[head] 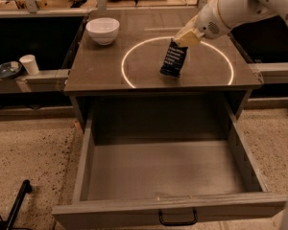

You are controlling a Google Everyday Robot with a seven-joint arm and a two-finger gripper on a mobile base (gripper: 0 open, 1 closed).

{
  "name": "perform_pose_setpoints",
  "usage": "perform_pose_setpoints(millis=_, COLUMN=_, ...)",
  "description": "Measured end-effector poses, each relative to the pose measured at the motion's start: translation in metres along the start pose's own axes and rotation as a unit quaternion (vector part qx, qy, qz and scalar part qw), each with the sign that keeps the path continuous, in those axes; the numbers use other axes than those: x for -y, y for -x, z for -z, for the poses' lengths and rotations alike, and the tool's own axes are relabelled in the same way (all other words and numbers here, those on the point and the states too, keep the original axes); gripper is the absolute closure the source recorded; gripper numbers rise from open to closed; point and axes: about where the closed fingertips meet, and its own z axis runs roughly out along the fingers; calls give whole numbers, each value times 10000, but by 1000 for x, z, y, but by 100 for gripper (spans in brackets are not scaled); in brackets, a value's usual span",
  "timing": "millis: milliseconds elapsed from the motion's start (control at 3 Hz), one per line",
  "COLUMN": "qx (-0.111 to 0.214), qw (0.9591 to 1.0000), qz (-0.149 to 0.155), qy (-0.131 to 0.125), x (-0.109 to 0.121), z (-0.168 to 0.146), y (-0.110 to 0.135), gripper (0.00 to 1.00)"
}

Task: Pick rxbar blueberry from top drawer and place on counter

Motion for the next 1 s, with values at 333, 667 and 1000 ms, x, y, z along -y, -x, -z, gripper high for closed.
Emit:
perform_pose_setpoints(millis=333, qx=-163, qw=9997, qz=-205, qy=-17, x=15, z=-20, y=-5, gripper=84)
perform_pose_setpoints(millis=667, qx=-168, qw=9996, qz=-227, qy=-21, x=16, z=-21, y=-5, gripper=60)
perform_pose_setpoints(millis=1000, qx=-168, qw=9996, qz=-227, qy=-20, x=16, z=-21, y=-5, gripper=36)
